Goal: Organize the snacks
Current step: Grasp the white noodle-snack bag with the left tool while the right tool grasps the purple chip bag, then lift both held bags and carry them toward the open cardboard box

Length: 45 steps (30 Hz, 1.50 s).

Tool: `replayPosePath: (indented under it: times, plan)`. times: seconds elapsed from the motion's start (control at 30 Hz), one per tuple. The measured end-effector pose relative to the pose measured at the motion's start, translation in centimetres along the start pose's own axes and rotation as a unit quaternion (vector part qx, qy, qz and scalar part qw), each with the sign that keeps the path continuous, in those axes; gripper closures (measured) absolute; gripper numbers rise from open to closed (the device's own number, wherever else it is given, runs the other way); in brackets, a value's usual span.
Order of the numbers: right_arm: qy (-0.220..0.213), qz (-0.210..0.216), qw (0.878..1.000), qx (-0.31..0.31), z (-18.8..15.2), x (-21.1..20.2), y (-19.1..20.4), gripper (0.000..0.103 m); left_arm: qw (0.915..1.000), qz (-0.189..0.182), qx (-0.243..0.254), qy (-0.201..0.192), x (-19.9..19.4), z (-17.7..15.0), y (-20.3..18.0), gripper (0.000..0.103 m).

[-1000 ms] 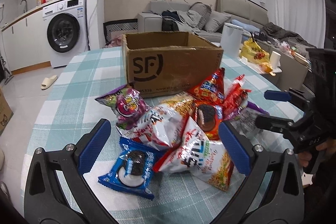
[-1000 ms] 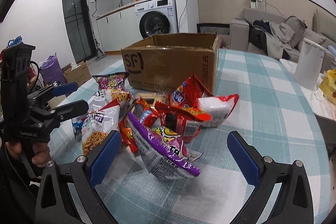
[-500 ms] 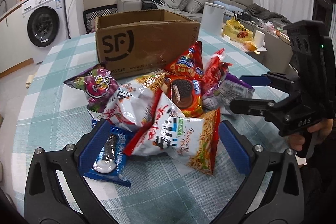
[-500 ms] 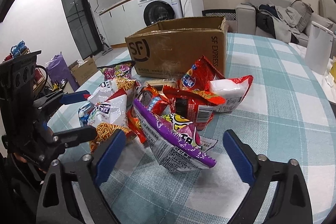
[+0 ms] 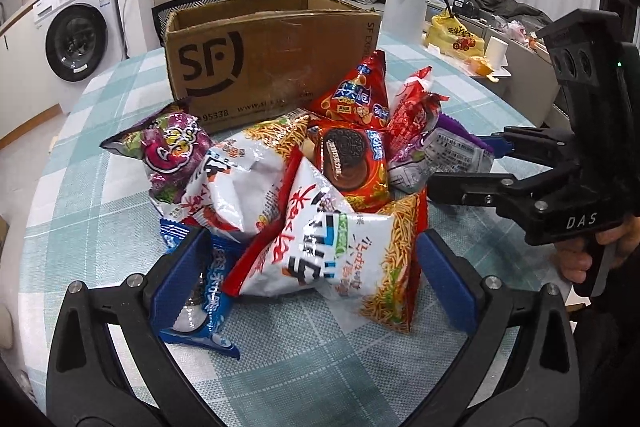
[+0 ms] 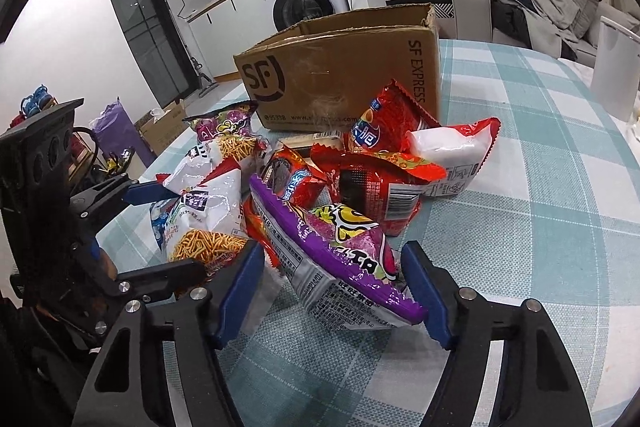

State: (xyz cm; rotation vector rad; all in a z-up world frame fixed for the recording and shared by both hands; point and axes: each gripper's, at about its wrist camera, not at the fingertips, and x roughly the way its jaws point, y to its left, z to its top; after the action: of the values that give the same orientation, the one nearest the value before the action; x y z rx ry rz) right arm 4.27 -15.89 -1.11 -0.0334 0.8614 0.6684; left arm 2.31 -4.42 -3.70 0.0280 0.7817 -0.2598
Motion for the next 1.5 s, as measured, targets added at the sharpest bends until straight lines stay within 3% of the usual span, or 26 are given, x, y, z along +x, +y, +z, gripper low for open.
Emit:
replayPosePath:
  times: [0.13,0.3,0.47,0.73,1.5]
  plan:
    - [0.002,0.001,1.000,0.002,-0.1,0.0,-0.1,0.031,0.9999,-0.008,0.002,0.008,0.6,0.2,-0.3,0.008]
    - [0.004,0.006,1.000,0.001,-0.2,0.1,0.0,0.035,0.9995,-0.027,-0.001,0.016,1.1,0.2,-0.6,0.027]
    - [0.007,0.004,1.000,0.001,-0.4,0.0,0.0,0.044,0.9993,-0.035,0.004,0.014,1.0,0.1,-0.8,0.033]
    - [-0.002,0.014,1.000,0.001,-0.9,-0.5,-0.1,0.057,0.9991,-0.041,0.003,0.006,0.3,-0.1,-0.8,0.034]
    - [-0.072,0.042,0.997,-0.005,-0.6,-4.8,1.2,0.063,0.9977,-0.037,-0.024,-0.052,-4.7,0.1,0.5,0.034]
